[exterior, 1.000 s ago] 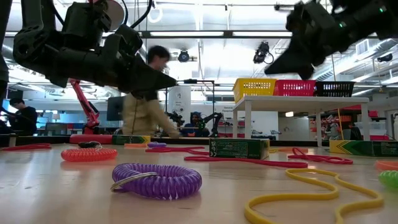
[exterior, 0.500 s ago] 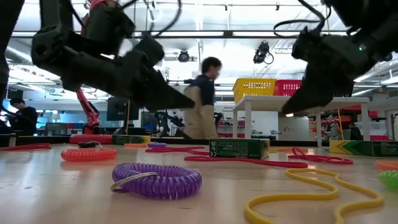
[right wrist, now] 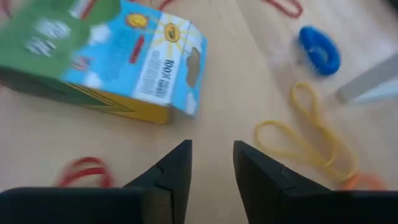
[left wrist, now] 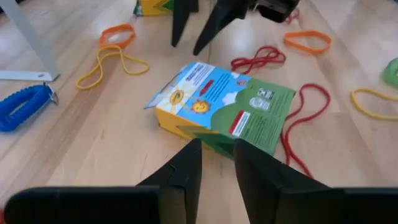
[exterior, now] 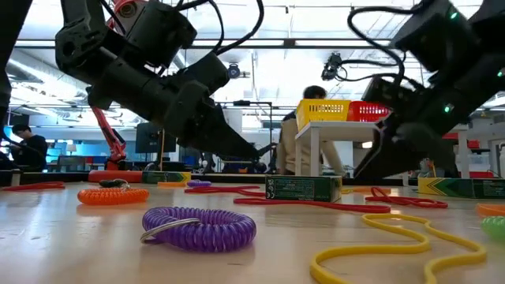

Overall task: Pick & Place Office Desk Supplies
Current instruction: Put the yellow crayon box on the yellow basket

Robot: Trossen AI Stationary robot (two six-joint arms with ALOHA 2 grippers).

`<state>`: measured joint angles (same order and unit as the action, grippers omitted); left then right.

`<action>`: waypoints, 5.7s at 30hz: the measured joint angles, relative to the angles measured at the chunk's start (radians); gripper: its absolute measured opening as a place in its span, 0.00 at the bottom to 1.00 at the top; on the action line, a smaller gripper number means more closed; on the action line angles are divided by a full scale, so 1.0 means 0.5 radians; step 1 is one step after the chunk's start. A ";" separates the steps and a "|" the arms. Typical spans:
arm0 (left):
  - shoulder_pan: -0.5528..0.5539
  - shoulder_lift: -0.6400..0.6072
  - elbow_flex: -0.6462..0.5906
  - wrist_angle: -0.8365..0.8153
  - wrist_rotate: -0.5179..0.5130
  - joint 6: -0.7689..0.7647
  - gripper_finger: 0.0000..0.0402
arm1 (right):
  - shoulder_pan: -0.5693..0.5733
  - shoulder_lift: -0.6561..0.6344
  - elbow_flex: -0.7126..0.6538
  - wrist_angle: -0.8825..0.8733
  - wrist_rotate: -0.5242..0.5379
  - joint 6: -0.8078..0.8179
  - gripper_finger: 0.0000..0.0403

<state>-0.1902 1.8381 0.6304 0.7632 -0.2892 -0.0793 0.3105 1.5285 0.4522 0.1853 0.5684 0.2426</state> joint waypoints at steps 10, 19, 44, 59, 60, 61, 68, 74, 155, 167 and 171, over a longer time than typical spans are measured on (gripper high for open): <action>-0.001 0.000 0.002 -0.025 0.000 0.000 0.26 | -0.001 0.258 0.001 0.422 0.042 -0.747 0.34; -0.001 0.000 0.002 -0.024 0.001 0.000 0.26 | -0.038 0.342 0.002 0.583 0.034 -0.824 0.29; -0.062 -0.016 0.002 -0.026 -0.157 -0.008 0.26 | 0.093 0.174 0.000 0.681 0.280 -0.906 0.01; -0.018 -0.017 0.002 0.087 0.344 -0.446 0.42 | 0.351 0.097 0.178 0.683 0.700 -1.539 0.02; -0.020 -0.002 0.002 0.139 0.346 -0.461 0.46 | 0.363 0.097 0.181 0.684 0.717 -1.550 0.02; -0.020 0.021 0.002 0.189 0.351 -0.485 0.49 | 0.374 0.097 0.181 0.685 0.728 -1.549 0.02; -0.018 0.408 0.046 0.731 0.351 -0.618 0.67 | 0.404 0.097 0.181 0.689 0.796 -1.512 0.02; -0.018 0.729 0.199 1.216 0.269 -0.658 0.69 | 0.408 0.097 0.182 0.758 0.809 -1.512 0.02; -0.128 0.816 0.672 1.277 -1.871 2.763 0.31 | -0.208 0.157 0.363 0.785 0.118 2.425 0.72; -0.144 0.813 0.672 1.265 -1.891 2.759 0.31 | -0.214 0.168 0.419 0.714 0.159 2.357 0.48; -0.156 0.813 0.672 1.264 -1.889 2.762 0.34 | -0.214 0.168 0.420 0.714 0.170 2.347 0.43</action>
<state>-0.2680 2.2444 0.9665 1.3952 -1.2335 1.3018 0.2035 1.6123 0.6624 0.5423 0.6533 1.4159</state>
